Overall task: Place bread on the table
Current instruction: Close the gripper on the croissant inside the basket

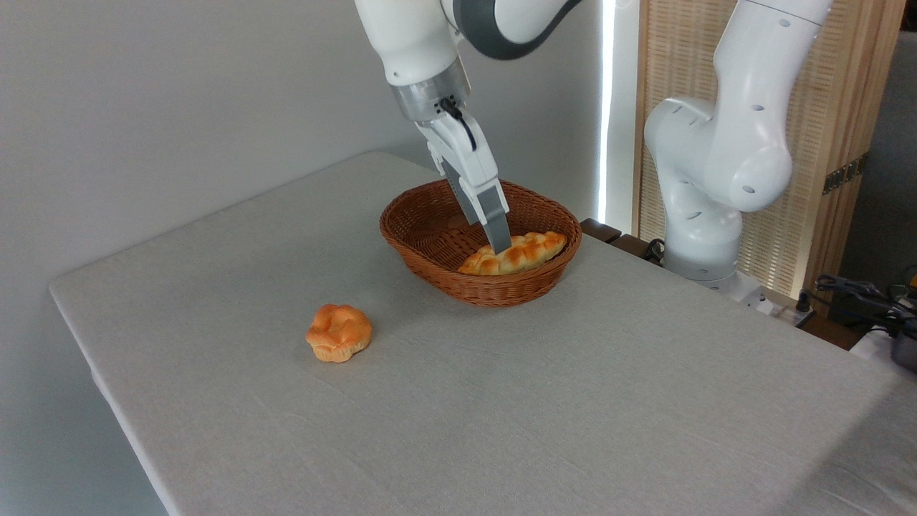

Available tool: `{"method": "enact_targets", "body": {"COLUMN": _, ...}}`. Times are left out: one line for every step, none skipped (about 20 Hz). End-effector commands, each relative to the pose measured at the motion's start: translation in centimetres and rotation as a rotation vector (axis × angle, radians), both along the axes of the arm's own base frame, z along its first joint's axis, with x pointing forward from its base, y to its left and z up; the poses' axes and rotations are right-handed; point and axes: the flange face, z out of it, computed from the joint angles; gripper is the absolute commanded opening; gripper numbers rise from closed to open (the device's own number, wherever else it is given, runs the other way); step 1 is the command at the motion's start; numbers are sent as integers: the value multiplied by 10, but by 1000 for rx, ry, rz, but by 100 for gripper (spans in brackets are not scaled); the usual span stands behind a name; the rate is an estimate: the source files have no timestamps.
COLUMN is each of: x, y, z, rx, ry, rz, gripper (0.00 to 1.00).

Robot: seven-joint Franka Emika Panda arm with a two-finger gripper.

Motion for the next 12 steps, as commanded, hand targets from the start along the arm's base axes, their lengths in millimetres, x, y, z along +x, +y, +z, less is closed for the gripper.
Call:
{"method": "enact_targets", "body": {"x": -10, "y": -5, "z": -20, "rx": -56, "ry": 9, "rz": -6, "gripper": 100}}
{"method": "enact_targets", "body": {"x": -12, "y": -10, "z": -26, "rx": -68, "ry": 13, "rz": -3, "gripper": 100}}
{"method": "enact_targets", "body": {"x": -12, "y": -11, "z": -29, "rx": -69, "ry": 18, "rz": -1, "gripper": 100}}
{"method": "enact_targets", "body": {"x": -15, "y": -12, "z": -36, "rx": -64, "ry": 28, "rz": -3, "gripper": 100}}
{"method": "enact_targets", "body": {"x": -16, "y": -12, "z": -39, "rx": -62, "ry": 32, "rz": -6, "gripper": 100}}
{"method": "enact_targets", "body": {"x": -17, "y": -12, "z": -44, "rx": -64, "ry": 25, "rz": -5, "gripper": 100}}
{"method": "enact_targets", "body": {"x": -17, "y": -13, "z": -48, "rx": -65, "ry": 18, "rz": -5, "gripper": 100}}
{"method": "enact_targets", "body": {"x": -18, "y": -13, "z": -51, "rx": -64, "ry": 19, "rz": -4, "gripper": 100}}
{"method": "enact_targets", "body": {"x": -18, "y": -12, "z": -54, "rx": -62, "ry": 22, "rz": -6, "gripper": 99}}
{"method": "enact_targets", "body": {"x": -20, "y": -11, "z": -60, "rx": -55, "ry": 33, "rz": -8, "gripper": 97}}
{"method": "enact_targets", "body": {"x": -20, "y": -11, "z": -61, "rx": -56, "ry": 25, "rz": -9, "gripper": 93}}
{"method": "enact_targets", "body": {"x": -20, "y": -11, "z": -65, "rx": -57, "ry": 19, "rz": -5, "gripper": 90}}
